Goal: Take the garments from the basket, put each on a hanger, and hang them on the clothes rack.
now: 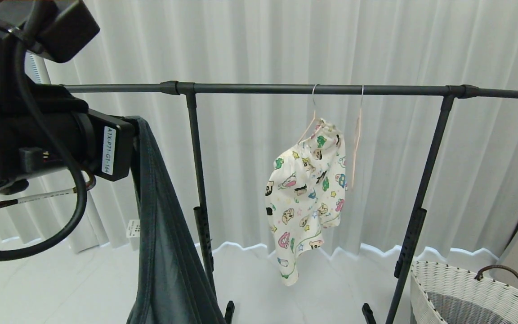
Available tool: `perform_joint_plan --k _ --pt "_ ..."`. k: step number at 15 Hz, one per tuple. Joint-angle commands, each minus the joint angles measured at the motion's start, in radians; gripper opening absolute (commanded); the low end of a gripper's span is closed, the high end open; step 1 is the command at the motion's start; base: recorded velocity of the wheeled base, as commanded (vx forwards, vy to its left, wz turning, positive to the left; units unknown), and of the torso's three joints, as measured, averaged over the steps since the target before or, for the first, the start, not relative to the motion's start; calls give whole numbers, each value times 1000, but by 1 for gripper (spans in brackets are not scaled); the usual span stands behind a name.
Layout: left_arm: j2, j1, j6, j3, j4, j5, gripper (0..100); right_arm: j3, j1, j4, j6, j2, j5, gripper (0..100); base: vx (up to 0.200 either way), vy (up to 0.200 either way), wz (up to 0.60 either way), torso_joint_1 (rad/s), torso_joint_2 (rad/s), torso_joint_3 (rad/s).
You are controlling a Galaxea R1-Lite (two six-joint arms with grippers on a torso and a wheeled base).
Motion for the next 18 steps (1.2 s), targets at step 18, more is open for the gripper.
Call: perform_joint_plan --k 18 --pt "-7 -65 0 7 -2 22 0 56 0 -79 30 43 114 100 89 0 0 118 -216 -108"
